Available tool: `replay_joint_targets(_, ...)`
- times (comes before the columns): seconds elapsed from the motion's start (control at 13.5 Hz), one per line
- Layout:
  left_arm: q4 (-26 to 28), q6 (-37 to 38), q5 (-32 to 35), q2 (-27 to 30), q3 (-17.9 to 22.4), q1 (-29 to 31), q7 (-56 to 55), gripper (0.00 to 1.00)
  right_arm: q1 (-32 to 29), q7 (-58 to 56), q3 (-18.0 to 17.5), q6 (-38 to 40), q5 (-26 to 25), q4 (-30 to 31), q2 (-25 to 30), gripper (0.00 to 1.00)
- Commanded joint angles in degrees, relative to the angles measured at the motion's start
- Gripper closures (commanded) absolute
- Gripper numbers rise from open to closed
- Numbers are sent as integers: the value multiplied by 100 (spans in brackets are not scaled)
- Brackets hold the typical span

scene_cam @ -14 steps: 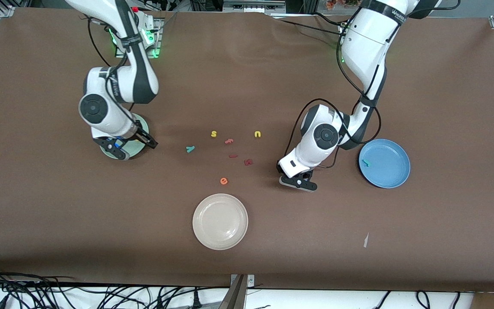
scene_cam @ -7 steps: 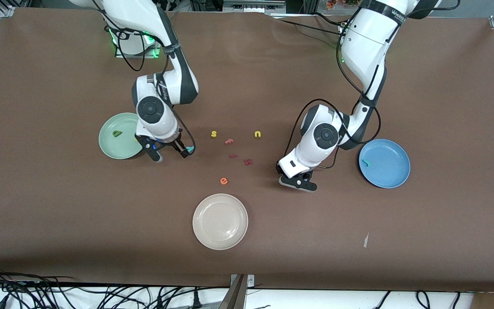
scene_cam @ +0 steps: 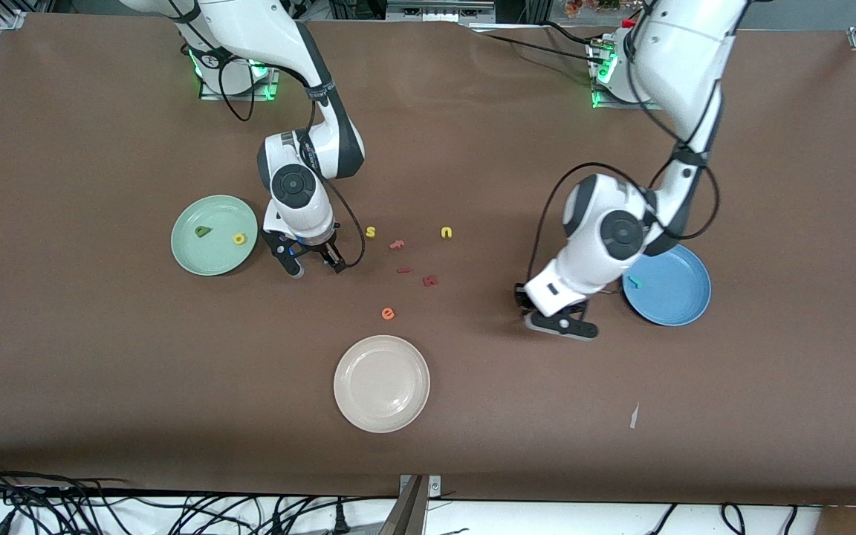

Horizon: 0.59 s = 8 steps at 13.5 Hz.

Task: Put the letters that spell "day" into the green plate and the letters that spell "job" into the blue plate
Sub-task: 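Grasp the cyan Y with the right gripper while the left gripper drops d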

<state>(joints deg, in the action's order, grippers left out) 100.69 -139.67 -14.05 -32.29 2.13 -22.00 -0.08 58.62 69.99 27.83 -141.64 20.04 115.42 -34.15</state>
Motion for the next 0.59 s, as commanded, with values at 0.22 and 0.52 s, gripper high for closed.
replay_joint_targets(0.22, 1627, 10, -124, 1189, -37, 1030, 1754, 90, 9, 59, -32, -179, 114, -89, -153, 64)
replay_joint_targets(0.52, 2130, 19, 146, 1488, 225, 1461, 2704, 90, 1, -20, -23, -119, 114, -107, -110, 82)
